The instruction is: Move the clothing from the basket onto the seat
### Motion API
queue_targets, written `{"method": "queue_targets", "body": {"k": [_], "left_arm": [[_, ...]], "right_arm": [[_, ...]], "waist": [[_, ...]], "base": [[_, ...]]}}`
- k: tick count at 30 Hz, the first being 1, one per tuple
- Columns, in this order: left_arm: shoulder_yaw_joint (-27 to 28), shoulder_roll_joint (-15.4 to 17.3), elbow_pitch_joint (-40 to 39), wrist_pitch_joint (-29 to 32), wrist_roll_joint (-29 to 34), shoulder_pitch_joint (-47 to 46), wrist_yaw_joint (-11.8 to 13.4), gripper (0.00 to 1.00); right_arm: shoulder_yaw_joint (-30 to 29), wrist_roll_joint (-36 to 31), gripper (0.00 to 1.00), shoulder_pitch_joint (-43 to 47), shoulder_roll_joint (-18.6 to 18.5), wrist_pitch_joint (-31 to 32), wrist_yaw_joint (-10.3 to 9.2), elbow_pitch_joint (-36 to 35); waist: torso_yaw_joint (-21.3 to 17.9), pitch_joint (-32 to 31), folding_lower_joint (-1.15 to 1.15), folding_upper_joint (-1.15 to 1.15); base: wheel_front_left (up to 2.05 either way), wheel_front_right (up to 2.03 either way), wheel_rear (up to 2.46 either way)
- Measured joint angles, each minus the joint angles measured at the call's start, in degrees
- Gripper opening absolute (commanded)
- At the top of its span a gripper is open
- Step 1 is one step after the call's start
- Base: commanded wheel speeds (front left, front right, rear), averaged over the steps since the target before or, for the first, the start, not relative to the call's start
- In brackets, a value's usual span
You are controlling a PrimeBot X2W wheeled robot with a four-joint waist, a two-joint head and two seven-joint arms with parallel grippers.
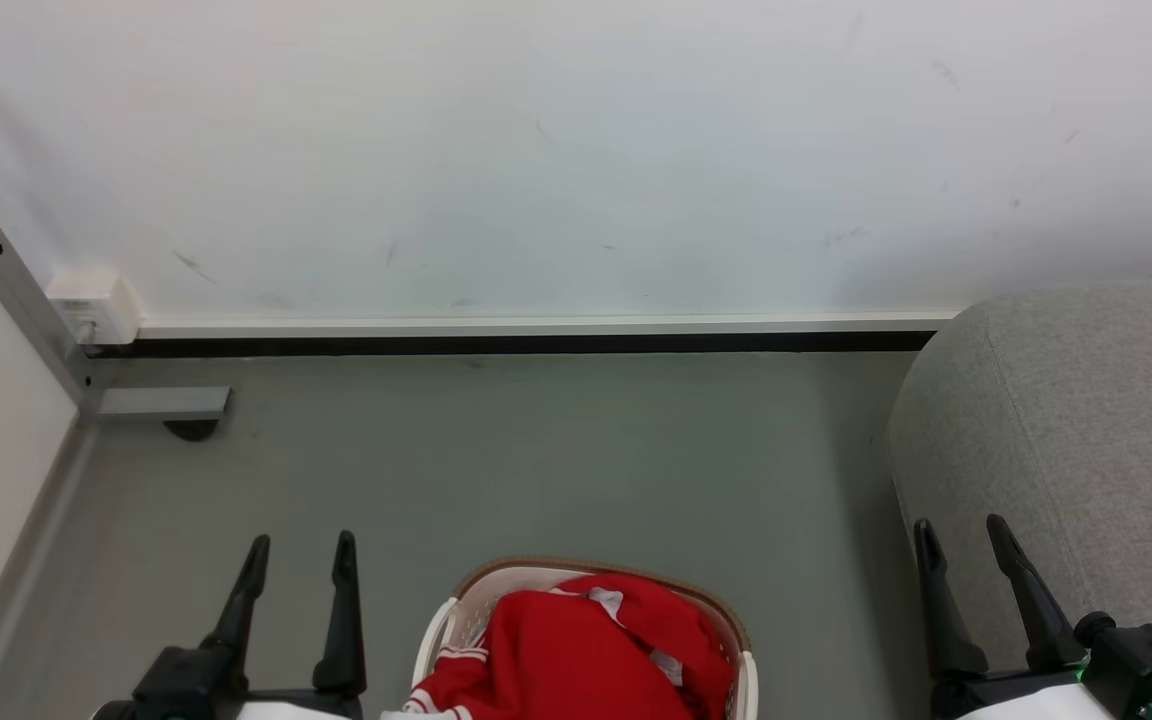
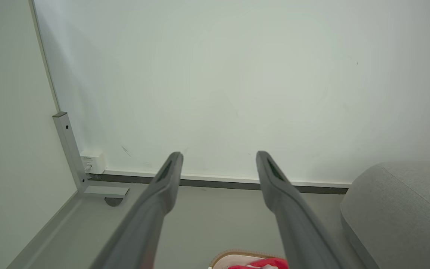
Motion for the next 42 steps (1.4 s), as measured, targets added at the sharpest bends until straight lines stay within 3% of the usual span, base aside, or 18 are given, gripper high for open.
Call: {"method": "queue_targets", "body": {"k": [21, 42], "left_arm": [[0.68, -0.86, -1.58, -2.29, 7.55, 0.81, -1.27, 1.00], [3.05, -2.41, -1.52, -2.41, 7.55, 0.95, -3.11, 1.00]], "right_arm": [[1.21, -7.08, 1.00, 0.01, -0.10, -2.32, 0.00, -0.70], [1.37, -7.36, 1.00, 0.01, -0.14, -2.36, 0.00, -0.71]], "waist": [[-0.54, -0.11, 0.00, 0.00], [-1.11, -0.09, 0.00, 0.00]], "base": [[0.00, 0.00, 0.00], [0.00, 0.00, 0.00]]}}
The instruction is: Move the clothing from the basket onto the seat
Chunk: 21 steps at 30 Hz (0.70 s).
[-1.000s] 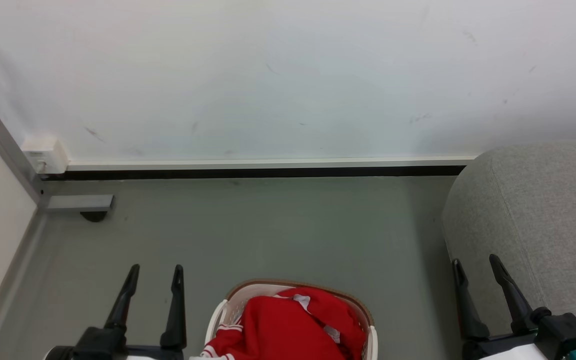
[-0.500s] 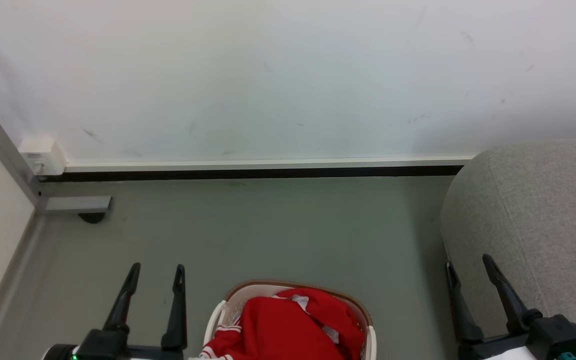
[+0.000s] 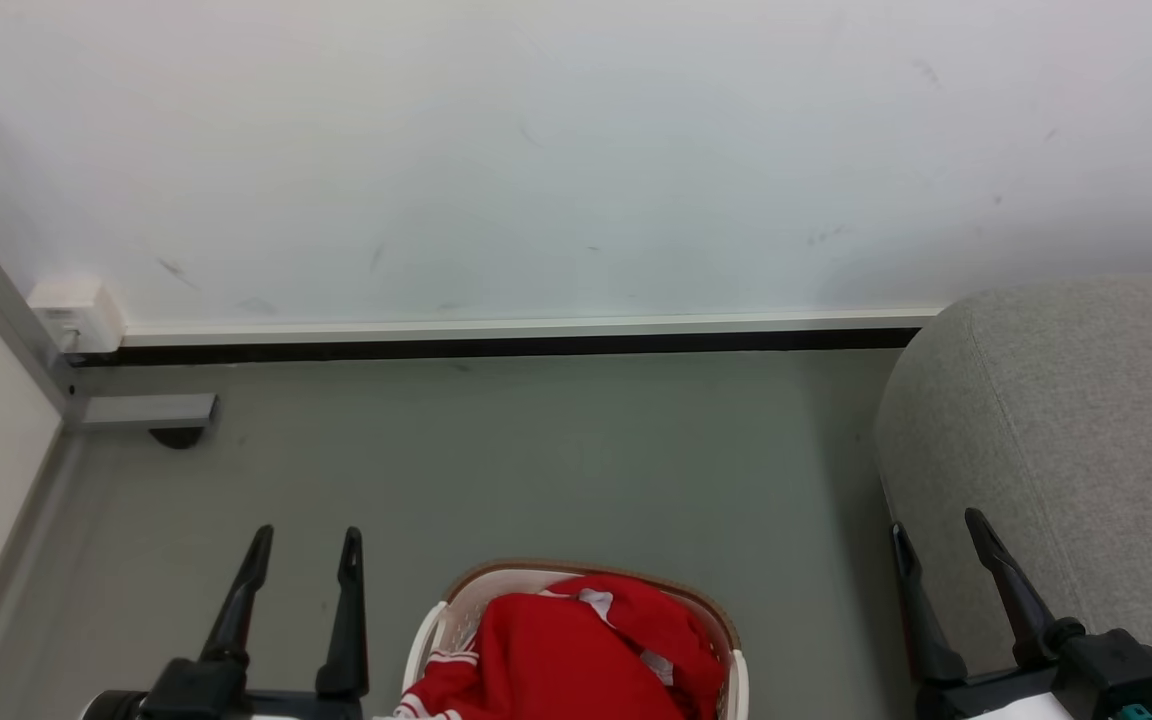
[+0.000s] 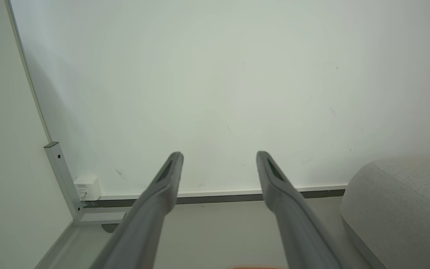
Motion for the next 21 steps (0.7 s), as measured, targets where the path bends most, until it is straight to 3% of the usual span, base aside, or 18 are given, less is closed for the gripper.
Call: {"method": "queue_targets", "body": {"k": [11, 21], "left_arm": [[0.97, -0.67, 0.20, 0.00, -0.31, -0.11, -0.97, 1.00], [1.53, -0.98, 4.47, 0.00, -1.55, -5.48, -3.46, 1.00]], "right_arm": [[-0.27, 0.22, 1.00, -0.15, -0.03, 0.00, 0.00, -0.62], [-1.20, 1.02, 1.00, -2.60, -0.05, -0.11, 0.00, -2.61]], "waist": [[-2.19, 1.53, 0.00, 0.00], [-5.60, 7.45, 0.00, 0.00]], "base": [[0.00, 0.00, 0.00], [0.00, 0.00, 0.00]]}}
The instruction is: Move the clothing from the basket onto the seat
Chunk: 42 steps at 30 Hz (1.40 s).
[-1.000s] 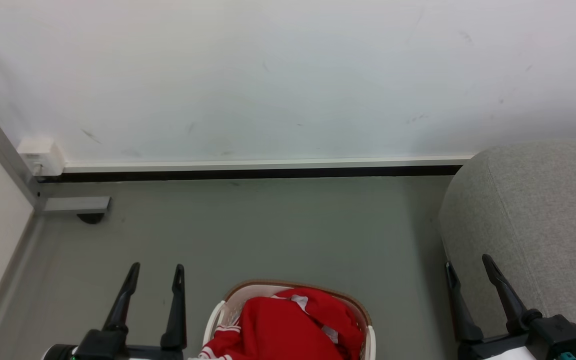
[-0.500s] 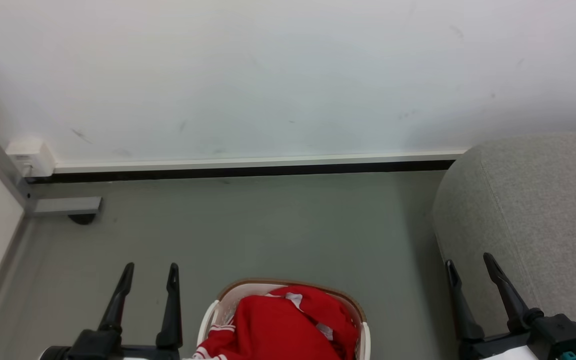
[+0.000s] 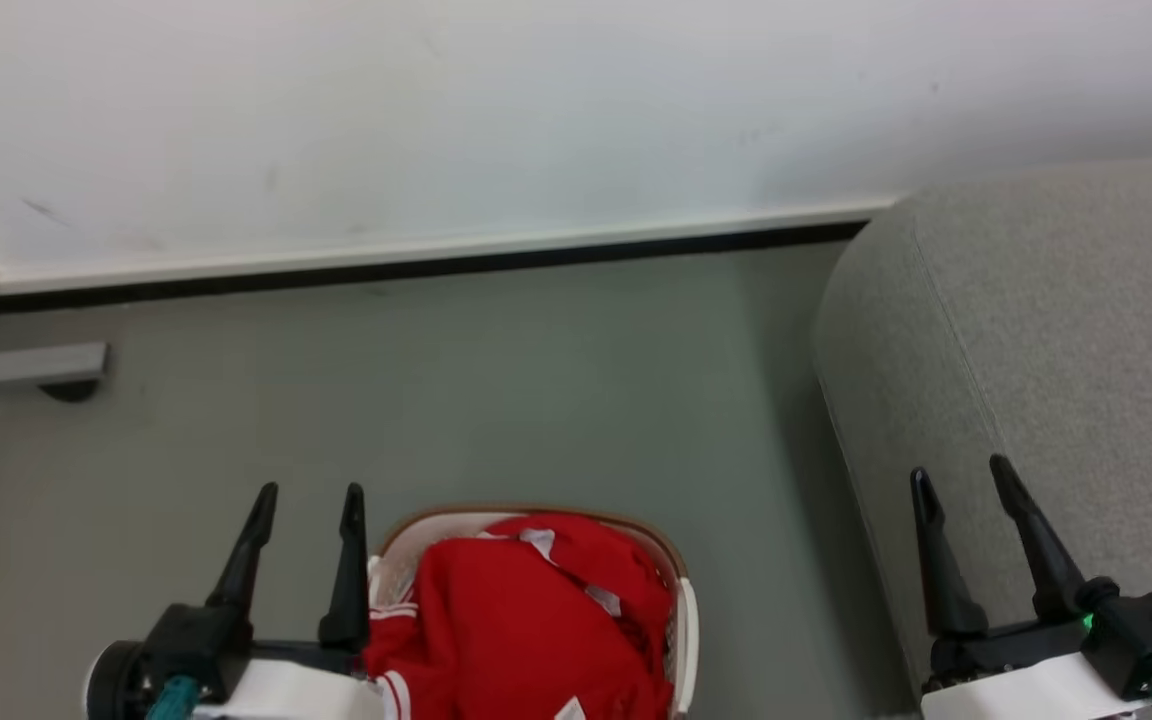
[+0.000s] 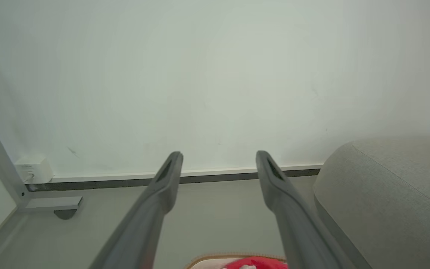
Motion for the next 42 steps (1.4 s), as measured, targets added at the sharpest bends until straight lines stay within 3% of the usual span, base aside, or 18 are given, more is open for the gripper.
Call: {"method": "queue_targets", "body": {"k": [7, 17, 30, 37, 42], "left_arm": [[-1.65, 1.16, 10.54, 0.52, 0.03, -7.54, -2.63, 1.00], [-5.20, 4.20, 25.61, 8.61, 0.21, -19.76, -5.90, 1.00], [-9.16, 9.59, 45.90, 18.14, 2.50, -33.14, -6.62, 1.00], [-12.14, 12.49, 53.33, 21.42, 5.30, -38.39, -6.76, 1.00], [-15.95, 12.78, 56.46, 22.59, 6.78, -41.57, -7.14, 1.00]], "right_arm": [[-1.47, 1.42, 1.00, -2.66, -0.04, -0.01, 0.00, -2.33], [-3.53, 4.12, 1.00, -7.51, -0.05, -0.01, 0.00, -5.12], [-4.35, 8.44, 1.00, -11.70, -0.09, -0.01, 0.00, -7.97], [-3.26, 10.99, 1.00, -12.83, -0.09, -0.01, 0.00, -8.15], [-2.81, 11.80, 1.00, -13.10, -0.10, -0.01, 0.00, -8.08]], "waist": [[-2.64, 6.93, 0.00, 0.00], [-6.61, 17.75, 0.01, 0.00], [-11.33, 30.56, 0.02, 0.00], [-13.93, 36.07, 0.02, 0.00], [-15.50, 38.99, 0.01, 0.00]], "base": [[0.00, 0.00, 0.00], [0.00, 0.00, 0.00], [0.00, 0.00, 0.00], [0.00, 0.00, 0.00], [0.00, 0.00, 0.00]]}}
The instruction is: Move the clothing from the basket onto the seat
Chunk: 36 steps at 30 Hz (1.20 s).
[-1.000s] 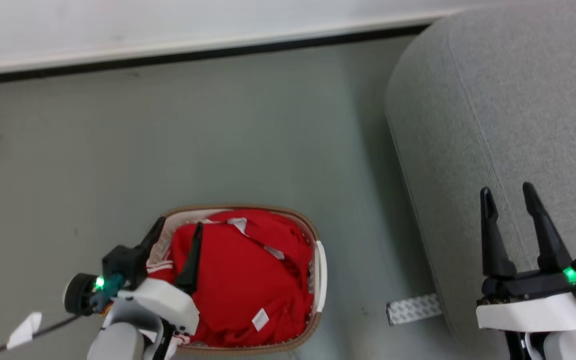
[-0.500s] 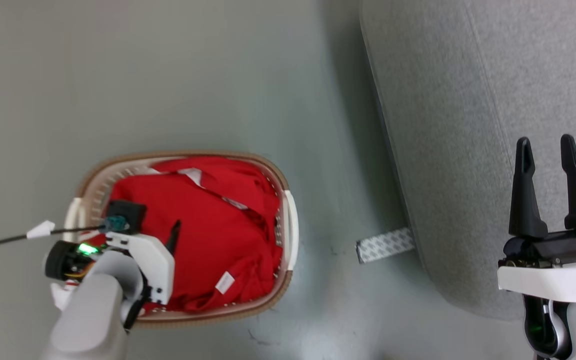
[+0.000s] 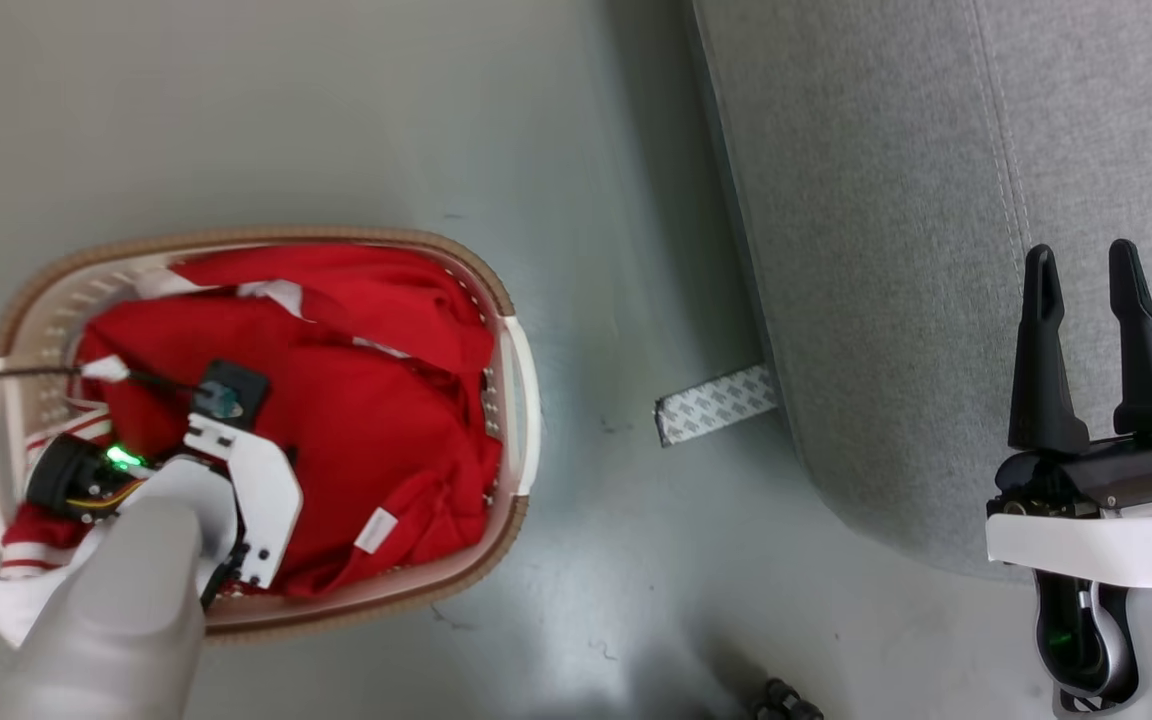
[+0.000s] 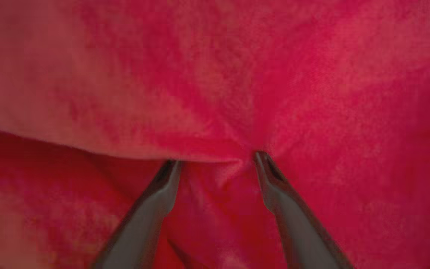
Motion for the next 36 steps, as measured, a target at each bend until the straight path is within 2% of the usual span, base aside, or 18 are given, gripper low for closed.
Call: {"method": "queue_targets", "body": {"k": [6, 7, 8, 9, 16, 24, 29, 36], "left_arm": [[-4.81, -0.90, 3.65, 2.25, 0.19, -2.32, -0.16, 1.00], [-5.24, -0.96, 3.92, 1.91, -0.25, -2.63, -0.18, 0.90], [-5.54, -0.97, 4.07, 1.37, -0.96, -2.84, -0.18, 0.42], [-5.95, -1.14, 4.30, 0.93, -1.51, -2.94, -0.18, 0.00], [-8.06, -3.56, 5.63, -4.56, -5.21, -1.69, -0.25, 0.00], [-10.70, -9.12, 4.31, -14.19, -11.02, 4.72, -0.25, 0.00], [-12.89, -10.42, 1.97, -19.12, -16.06, 8.74, -0.25, 0.00], [-16.00, -10.69, -4.61, -21.24, -21.74, 13.02, -0.25, 0.00]], "right_arm": [[0.44, 0.31, 1.00, -0.64, 0.00, 0.00, 0.00, 0.09], [0.41, 0.31, 1.00, -0.65, 0.01, 0.00, 0.00, 0.09], [0.27, 0.30, 1.00, -0.65, 0.00, 0.00, 0.00, 0.11], [0.18, 0.30, 1.00, -0.65, 0.00, 0.00, 0.00, 0.22], [-0.42, -1.69, 1.00, -0.66, 0.03, 0.00, 0.00, 1.25], [-1.65, -5.99, 1.00, 0.53, 0.07, 0.00, 0.00, 2.87], [-2.10, -8.26, 1.00, 2.93, 0.07, 0.00, 0.00, 4.34], [-2.34, -9.49, 1.00, 6.61, 0.09, 0.00, 0.00, 6.47]], "waist": [[-0.78, 1.85, 0.00, 0.00], [-0.68, 1.89, 0.00, 0.00], [-0.51, 1.86, -0.01, 0.00], [-0.32, 1.73, -0.01, 0.00], [1.46, -1.88, -0.01, 0.00], [4.62, -10.90, -0.01, 0.00], [7.27, -18.15, -0.02, 0.00], [11.79, -28.05, -0.03, 0.00]], "base": [[0.00, 0.00, 0.00], [0.00, 0.00, 0.00], [0.00, 0.00, 0.00], [0.00, 0.00, 0.00], [0.00, 0.00, 0.00], [0.00, 0.00, 0.00], [0.00, 0.00, 0.00], [0.00, 0.00, 0.00]]}}
